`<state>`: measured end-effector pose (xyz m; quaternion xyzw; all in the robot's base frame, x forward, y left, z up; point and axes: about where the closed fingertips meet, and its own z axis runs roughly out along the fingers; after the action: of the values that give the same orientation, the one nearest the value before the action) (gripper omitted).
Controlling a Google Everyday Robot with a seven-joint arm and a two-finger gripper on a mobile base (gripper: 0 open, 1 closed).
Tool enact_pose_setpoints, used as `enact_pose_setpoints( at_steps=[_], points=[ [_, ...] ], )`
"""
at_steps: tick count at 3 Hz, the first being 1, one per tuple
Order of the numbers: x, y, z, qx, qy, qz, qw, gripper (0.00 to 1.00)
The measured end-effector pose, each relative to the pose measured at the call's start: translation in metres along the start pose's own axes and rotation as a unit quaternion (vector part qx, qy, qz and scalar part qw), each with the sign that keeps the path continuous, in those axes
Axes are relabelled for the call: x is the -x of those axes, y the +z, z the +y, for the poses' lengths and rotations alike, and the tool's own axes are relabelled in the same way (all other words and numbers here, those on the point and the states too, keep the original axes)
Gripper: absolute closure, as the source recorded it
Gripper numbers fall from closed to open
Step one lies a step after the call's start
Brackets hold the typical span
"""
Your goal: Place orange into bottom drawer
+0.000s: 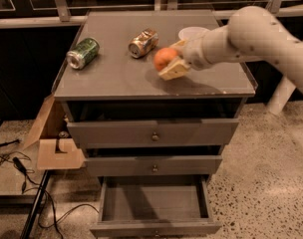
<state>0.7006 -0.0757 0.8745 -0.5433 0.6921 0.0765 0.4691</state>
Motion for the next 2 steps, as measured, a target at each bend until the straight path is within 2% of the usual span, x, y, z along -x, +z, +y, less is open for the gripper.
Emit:
enact_pose_setpoints(
  at_steps=[1,2],
  points=[
    [0.012,-0.060,0.031,0.035,-0.005,-0.026,0.9990,1.00],
    [0.016,-0.116,0.073,0.089,0.024,-0.037,0.9950,1.00]
  ],
)
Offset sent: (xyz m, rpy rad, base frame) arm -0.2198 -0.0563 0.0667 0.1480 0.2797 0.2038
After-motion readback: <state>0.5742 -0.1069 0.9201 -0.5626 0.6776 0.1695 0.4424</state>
